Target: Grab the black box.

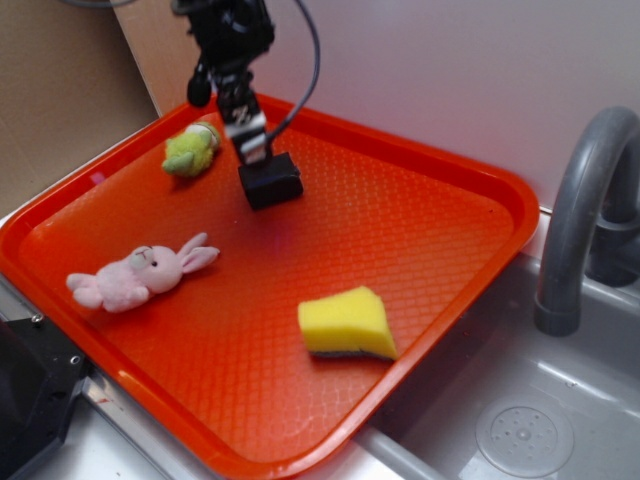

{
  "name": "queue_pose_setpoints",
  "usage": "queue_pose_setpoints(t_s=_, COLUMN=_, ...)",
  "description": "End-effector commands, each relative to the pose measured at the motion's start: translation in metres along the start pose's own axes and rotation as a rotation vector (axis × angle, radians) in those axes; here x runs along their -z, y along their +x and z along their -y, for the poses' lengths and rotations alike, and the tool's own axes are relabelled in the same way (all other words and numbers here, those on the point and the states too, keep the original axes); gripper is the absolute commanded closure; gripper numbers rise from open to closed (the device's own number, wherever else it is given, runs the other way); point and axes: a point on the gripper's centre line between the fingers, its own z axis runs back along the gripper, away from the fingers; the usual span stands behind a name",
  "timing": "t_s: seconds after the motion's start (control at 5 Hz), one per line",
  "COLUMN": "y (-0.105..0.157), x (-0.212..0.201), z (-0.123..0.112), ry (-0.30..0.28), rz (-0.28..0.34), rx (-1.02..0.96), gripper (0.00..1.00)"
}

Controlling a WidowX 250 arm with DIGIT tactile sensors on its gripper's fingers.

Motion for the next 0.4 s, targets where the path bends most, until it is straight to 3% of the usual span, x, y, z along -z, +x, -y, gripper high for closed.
queue_pose_setpoints(t_s=0.0, y=-0.015, x=0.022, z=0.025, ry=0.050, rz=0.023, rx=-0.010, gripper=0.00)
queue_pose_setpoints(t_s=0.2, y=-0.004, x=0.022, z=0.011, ry=0.072, rz=0.052, rx=-0.051, gripper=0.00)
